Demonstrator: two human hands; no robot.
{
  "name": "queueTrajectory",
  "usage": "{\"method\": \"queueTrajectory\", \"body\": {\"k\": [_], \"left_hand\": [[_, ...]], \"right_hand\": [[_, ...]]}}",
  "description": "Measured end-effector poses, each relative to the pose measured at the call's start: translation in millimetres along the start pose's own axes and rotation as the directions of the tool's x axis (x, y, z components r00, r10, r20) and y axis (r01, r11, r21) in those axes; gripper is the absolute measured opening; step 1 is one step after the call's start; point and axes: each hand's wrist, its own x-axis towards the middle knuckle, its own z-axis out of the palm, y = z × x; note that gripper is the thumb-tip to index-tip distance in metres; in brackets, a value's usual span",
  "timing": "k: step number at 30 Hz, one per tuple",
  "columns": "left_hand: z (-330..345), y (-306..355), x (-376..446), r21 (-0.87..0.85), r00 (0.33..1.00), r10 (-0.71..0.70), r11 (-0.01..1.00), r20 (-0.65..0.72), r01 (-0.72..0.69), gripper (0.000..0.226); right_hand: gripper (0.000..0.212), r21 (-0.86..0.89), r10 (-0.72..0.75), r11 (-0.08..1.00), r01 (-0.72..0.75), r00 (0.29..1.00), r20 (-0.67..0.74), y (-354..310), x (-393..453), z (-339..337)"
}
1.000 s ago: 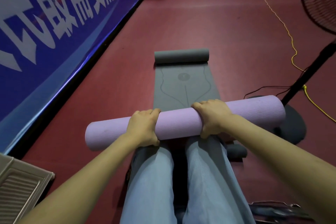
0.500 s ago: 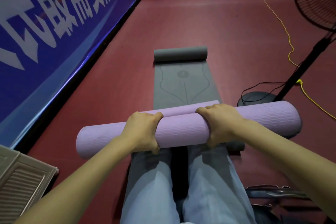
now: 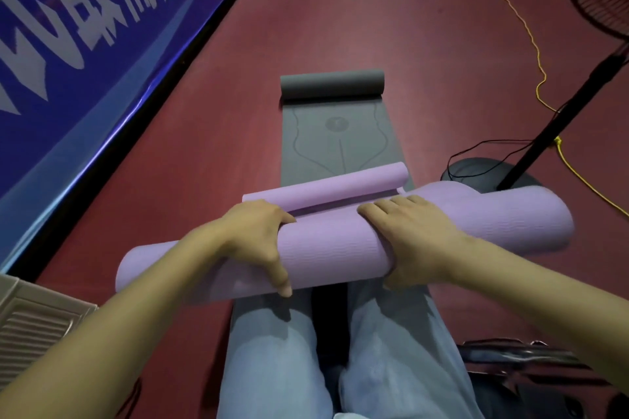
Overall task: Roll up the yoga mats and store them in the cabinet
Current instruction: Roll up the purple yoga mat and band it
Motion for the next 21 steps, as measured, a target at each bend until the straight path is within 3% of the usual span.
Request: {"method": "queueTrajectory", "body": {"k": [3,5,7,10,14,17,19,21], "left_hand": [[3,-6,8,-0.111,0.999,0.005,0.994,0.047,0.0,0.076],[11,-7,7,-0.092,0.999,0.039,0.995,0.017,-0.037,0.093],[22,-7,6,0.006,0.997,0.054,0.999,-0.054,-0.054,0.119],[32,2,7,0.235,0.985,0.058,0.972,-0.163,-0.019,0.106],[20,3,19,0.306,0.983,0.054,0.952,-0.175,0.002,0.093],[6,-5,23,0.199,0.993,0.02,0.98,-0.12,0.005,0.09],[6,-4,25,0.173,0.996,-0.014,0.984,-0.09,0.029,0.088],[16,3,26,0.138,0.987,-0.056,0.987,-0.15,0.077,0.091]], "right_hand": [[0.079,-0.033,-0.048,0.998,0.05,0.997,0.058,3,18,-9],[0.079,-0.02,-0.048,0.998,0.051,0.99,0.132,9,33,-20],[0.083,-0.01,-0.041,0.999,0.044,0.983,0.18,13,44,-28],[0.087,0.031,-0.035,0.999,0.028,0.974,0.224,18,52,-31],[0.086,0.093,-0.016,0.996,0.006,0.994,0.111,18,43,-15],[0.096,-0.068,-0.069,0.996,0.064,0.995,-0.077,9,32,7],[0.09,-0.088,-0.051,0.995,0.044,0.995,-0.086,7,33,6],[0.088,-0.056,-0.036,0.998,0.035,0.999,-0.005,10,44,-7]]}}
